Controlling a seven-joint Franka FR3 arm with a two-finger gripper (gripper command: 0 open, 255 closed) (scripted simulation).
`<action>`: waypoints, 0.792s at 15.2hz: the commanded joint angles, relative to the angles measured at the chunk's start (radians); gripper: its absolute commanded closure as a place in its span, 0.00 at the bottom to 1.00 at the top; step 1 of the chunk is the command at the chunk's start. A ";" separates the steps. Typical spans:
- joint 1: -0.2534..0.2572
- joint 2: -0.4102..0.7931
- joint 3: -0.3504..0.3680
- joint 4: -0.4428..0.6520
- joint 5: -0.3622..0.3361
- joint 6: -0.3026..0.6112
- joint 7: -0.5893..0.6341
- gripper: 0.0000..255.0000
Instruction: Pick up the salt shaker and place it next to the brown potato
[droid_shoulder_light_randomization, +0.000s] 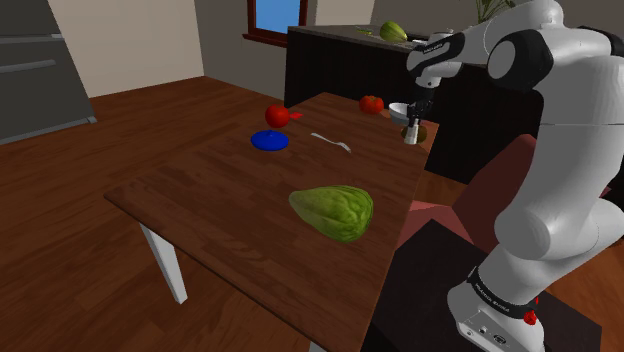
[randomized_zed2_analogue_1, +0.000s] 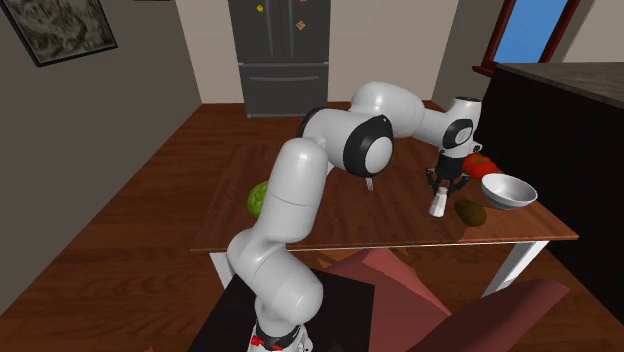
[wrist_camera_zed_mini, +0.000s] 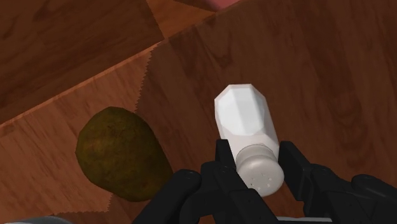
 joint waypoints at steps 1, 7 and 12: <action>-0.001 0.011 0.001 -0.013 0.003 0.024 -0.001 1.00; -0.002 0.030 0.004 -0.043 0.008 0.073 -0.001 1.00; -0.002 0.030 0.004 -0.043 0.008 0.073 -0.001 1.00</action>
